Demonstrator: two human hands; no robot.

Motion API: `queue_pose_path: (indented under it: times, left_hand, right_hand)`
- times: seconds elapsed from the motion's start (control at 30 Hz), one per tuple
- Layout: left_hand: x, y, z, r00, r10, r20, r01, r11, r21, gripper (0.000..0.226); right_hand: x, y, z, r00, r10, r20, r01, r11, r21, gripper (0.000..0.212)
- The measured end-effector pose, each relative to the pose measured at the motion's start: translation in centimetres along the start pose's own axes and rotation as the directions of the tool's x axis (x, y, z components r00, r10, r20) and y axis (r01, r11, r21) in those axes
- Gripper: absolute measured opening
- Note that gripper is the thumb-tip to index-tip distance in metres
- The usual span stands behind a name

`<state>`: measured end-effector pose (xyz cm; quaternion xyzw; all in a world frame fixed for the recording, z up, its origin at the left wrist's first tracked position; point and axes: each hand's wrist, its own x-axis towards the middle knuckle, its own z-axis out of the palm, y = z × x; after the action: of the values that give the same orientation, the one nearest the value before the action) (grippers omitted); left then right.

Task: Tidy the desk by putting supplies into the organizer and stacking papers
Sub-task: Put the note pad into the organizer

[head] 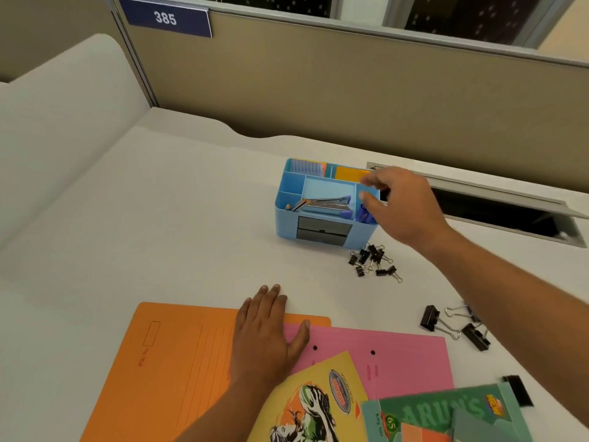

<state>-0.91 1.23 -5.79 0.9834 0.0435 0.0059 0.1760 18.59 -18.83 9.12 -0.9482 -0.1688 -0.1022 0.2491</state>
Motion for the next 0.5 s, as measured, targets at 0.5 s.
queue_pose_path:
  times: [0.5]
  left_hand:
    - [-0.2,0.2,0.4,0.997,0.013,-0.073,-0.012,1.0,0.022,0.068]
  right_hand:
    - [-26.2,5.2,2.0,0.924,0.291,0.246,-0.295,0.955,-0.024,0.063]
